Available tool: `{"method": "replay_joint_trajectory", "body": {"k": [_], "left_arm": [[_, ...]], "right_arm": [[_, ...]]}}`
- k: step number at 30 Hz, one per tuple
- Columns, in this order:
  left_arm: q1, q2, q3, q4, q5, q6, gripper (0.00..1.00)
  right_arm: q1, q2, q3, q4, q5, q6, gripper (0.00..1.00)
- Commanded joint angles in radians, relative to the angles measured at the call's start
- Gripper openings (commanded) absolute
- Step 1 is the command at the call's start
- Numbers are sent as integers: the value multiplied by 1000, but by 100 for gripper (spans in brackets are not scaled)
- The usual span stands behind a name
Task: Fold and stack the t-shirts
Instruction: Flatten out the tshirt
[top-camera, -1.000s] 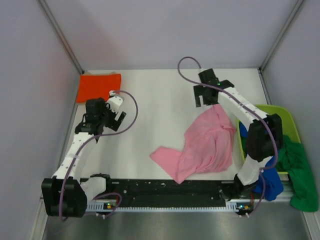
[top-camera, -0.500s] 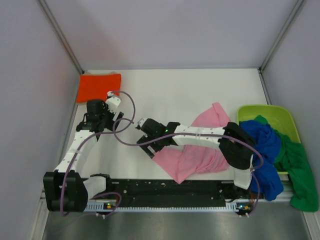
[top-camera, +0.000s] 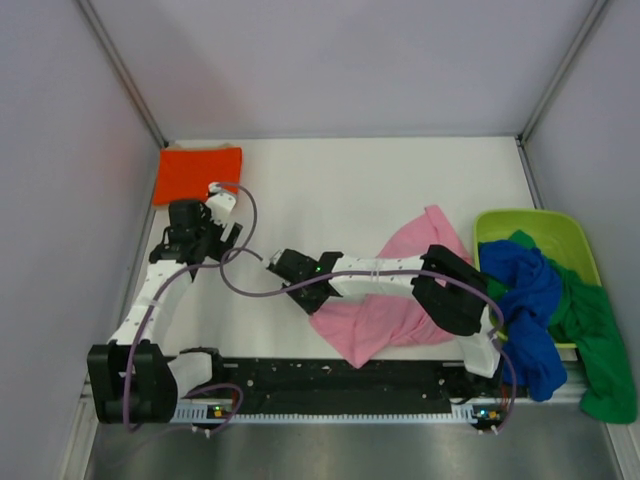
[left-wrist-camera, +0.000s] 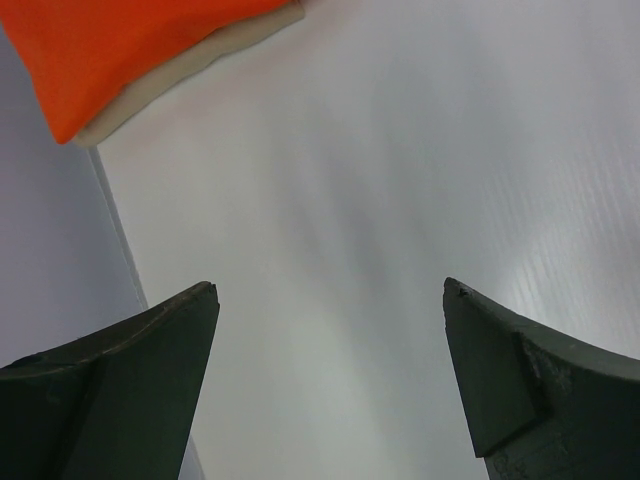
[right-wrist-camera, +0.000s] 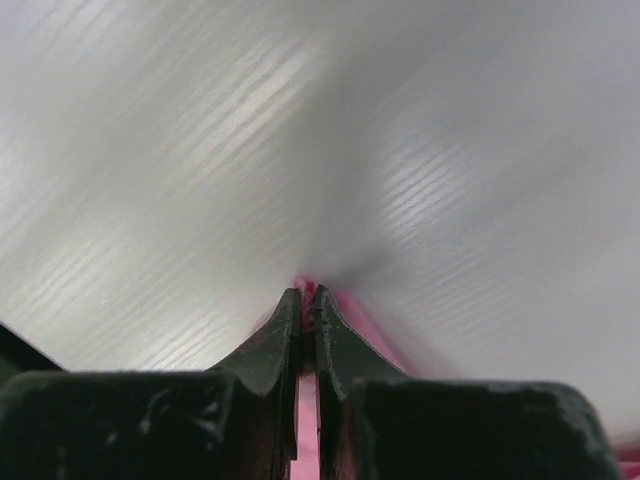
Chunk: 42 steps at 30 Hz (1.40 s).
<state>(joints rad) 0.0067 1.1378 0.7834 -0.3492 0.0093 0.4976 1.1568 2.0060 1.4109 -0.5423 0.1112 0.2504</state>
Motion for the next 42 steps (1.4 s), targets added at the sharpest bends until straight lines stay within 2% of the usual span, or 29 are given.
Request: {"method": "replay_joint_trajectory", "body": {"k": [1, 4, 7, 13, 17, 20, 22, 24, 28, 31, 37, 42], "left_arm": [[24, -10, 5, 41, 1, -5, 97], [39, -7, 14, 42, 8, 1, 97], [52, -6, 34, 30, 24, 10, 98], [53, -29, 91, -11, 170, 9, 98], [53, -65, 112, 39, 265, -47, 99], [44, -78, 142, 15, 415, -56, 98], [7, -82, 149, -20, 515, -44, 96], [-83, -82, 139, -60, 563, -12, 94], [-275, -59, 70, -103, 613, 110, 95], [-324, 20, 47, -42, 598, 116, 96], [-358, 299, 284, -80, 546, 62, 93], [-461, 437, 450, -120, 544, 157, 95]], "right_arm": [[35, -29, 118, -38, -181, -91, 0], [47, -140, 245, -48, -368, -201, 0], [37, -304, 313, -50, -393, -308, 0], [-205, -567, 361, -53, -580, -306, 0], [-397, -755, 237, -38, -701, -303, 0], [-546, -916, 88, -15, -726, -263, 0], [-635, -1036, -7, -15, -731, -257, 0], [-715, -1125, -102, -24, -728, -220, 0], [-773, -1191, -237, -70, -719, -207, 0], [-776, -1193, -296, -88, -682, -204, 0], [-781, -1175, -317, -105, -644, -200, 0], [-793, -1185, -296, -134, -611, -209, 0]]}}
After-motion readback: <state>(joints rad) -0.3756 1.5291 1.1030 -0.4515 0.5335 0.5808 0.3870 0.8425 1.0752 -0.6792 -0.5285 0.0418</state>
